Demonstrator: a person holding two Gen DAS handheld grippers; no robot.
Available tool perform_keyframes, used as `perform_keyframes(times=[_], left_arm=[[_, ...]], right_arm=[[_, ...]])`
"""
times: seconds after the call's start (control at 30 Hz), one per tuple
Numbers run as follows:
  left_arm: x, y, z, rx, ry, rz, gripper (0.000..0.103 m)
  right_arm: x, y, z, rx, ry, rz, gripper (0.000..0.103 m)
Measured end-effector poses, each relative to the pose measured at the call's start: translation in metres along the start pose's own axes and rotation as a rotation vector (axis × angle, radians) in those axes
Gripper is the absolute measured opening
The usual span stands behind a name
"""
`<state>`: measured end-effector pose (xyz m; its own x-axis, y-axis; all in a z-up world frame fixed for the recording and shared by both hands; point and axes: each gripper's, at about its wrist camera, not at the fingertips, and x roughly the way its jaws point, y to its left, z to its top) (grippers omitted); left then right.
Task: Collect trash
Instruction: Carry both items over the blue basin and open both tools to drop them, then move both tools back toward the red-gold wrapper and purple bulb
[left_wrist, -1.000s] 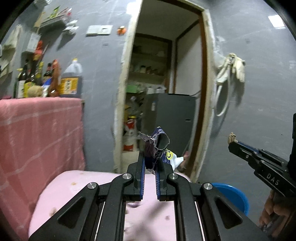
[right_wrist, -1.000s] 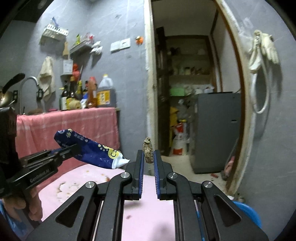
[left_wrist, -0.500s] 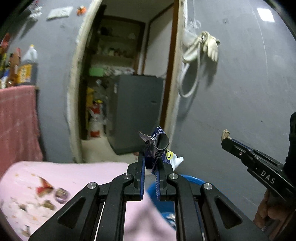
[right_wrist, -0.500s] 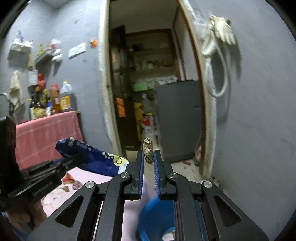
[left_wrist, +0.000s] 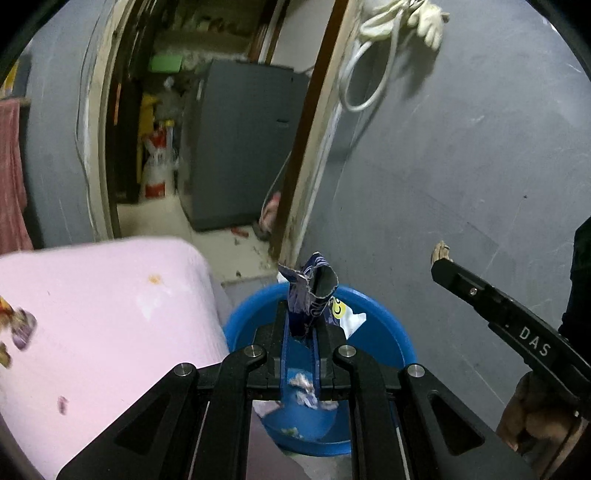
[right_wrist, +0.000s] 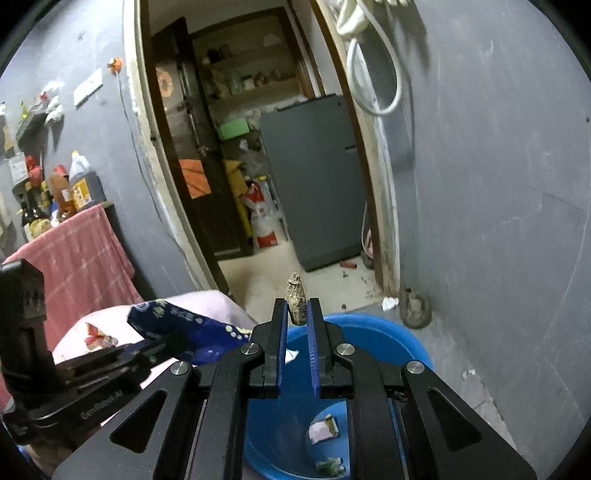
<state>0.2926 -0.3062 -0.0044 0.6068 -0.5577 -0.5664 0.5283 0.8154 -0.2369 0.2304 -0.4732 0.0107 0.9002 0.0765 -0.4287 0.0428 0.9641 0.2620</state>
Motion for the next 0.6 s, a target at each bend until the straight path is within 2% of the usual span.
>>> perform_keyframes(times=[0.13,0.23,0.3,0.37,0.57,0.6], left_arm=[[0.021,0.002,-0.008,-0.005,0.076,0.016,0.010],[0.028,0.004,-0.012,-0.005,0.112,0.024,0.021],[0.025,0.006,-0.013,-0.015,0.093,0.015,0.036],[0.020,0.009,-0.013,-0.027,0.072,0.016,0.039],[0.007,0.017,-0.012,-0.036,0.045,0.057,0.040],[0.002,0.017,-0.011,-0.040,0.034,0.064,0.044]], right_arm=[[0.014,-0.003,-0.006,-0.002,0.059,-0.028,0.010],[0.021,-0.005,-0.010,0.004,0.090,-0.034,0.012],[0.024,-0.004,-0.010,0.003,0.098,-0.037,0.016],[0.023,-0.003,-0.010,0.000,0.098,-0.037,0.023],[0.018,0.000,-0.005,-0.004,0.071,-0.034,0.030],[0.017,0.001,-0.004,-0.004,0.062,-0.032,0.034]])
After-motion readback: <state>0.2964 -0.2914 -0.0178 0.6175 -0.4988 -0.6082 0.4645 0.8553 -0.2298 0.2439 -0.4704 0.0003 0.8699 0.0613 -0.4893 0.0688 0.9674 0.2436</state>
